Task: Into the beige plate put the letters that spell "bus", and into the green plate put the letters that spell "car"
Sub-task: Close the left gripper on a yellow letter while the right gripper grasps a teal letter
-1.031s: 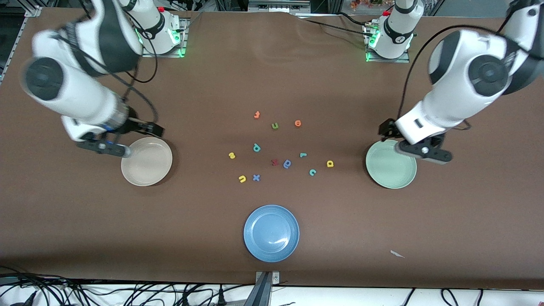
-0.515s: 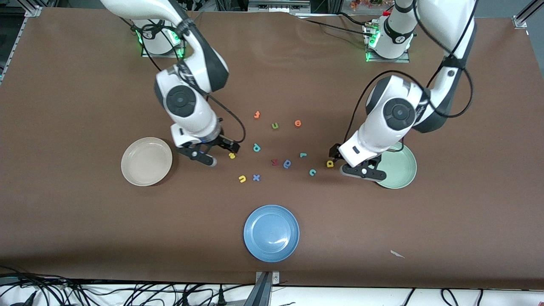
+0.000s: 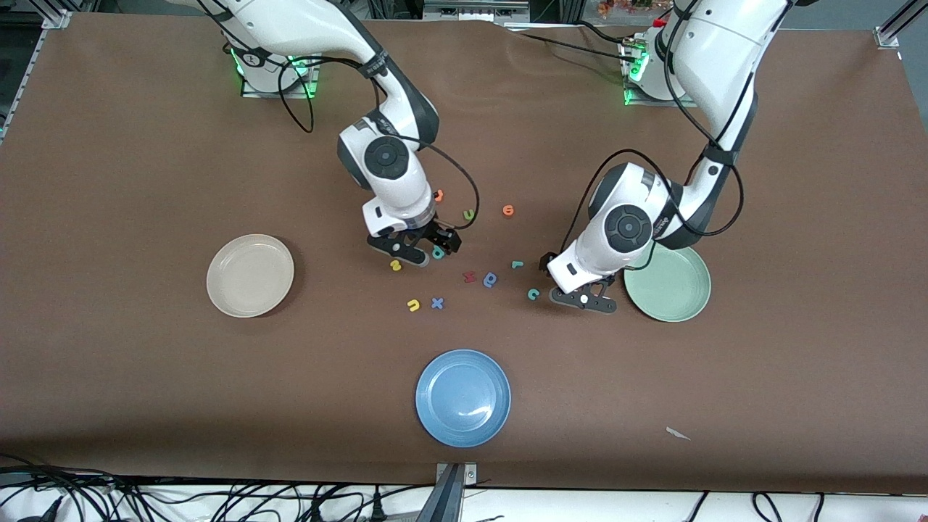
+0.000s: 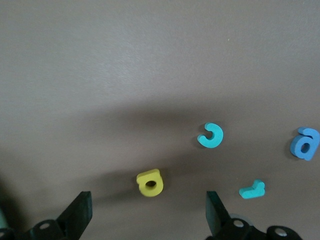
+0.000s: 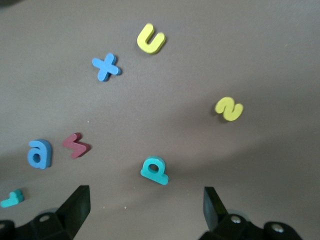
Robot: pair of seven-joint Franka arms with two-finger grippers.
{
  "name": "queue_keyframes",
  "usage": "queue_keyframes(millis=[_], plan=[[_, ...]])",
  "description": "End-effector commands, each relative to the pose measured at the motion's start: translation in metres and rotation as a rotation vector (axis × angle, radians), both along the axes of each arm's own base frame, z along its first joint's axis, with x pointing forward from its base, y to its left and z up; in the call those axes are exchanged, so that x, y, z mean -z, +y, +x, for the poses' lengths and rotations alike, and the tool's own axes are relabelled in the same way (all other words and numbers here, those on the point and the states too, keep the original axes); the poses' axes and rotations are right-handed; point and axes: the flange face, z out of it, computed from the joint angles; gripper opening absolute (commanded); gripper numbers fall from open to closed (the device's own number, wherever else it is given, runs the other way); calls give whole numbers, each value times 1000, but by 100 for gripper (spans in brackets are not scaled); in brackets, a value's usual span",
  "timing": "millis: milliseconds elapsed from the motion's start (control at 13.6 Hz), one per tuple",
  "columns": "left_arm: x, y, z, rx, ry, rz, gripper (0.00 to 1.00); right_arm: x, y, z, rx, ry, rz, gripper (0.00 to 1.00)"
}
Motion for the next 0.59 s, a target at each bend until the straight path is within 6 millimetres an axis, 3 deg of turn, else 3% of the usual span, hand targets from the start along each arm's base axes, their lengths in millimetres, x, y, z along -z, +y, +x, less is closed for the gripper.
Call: queue_keyframes(millis=[0, 147, 294, 368, 515], plan=[[27, -3, -15, -4, -29, -20, 100, 20, 5, -4, -6, -33, -27, 100], [37, -3, -19, -4, -33, -24, 100, 38, 3, -6, -12, -16, -47, 99], [41, -3, -22, 0, -27, -20, 98, 43, 1, -3, -28, -14, -52, 95], [41, -3, -23, 3, -27, -17, 90, 44, 1, 2, -31, -17, -49, 95], [41, -2, -22, 15, -29, -16, 57, 49, 10, 6, -24, -18, -39, 94]])
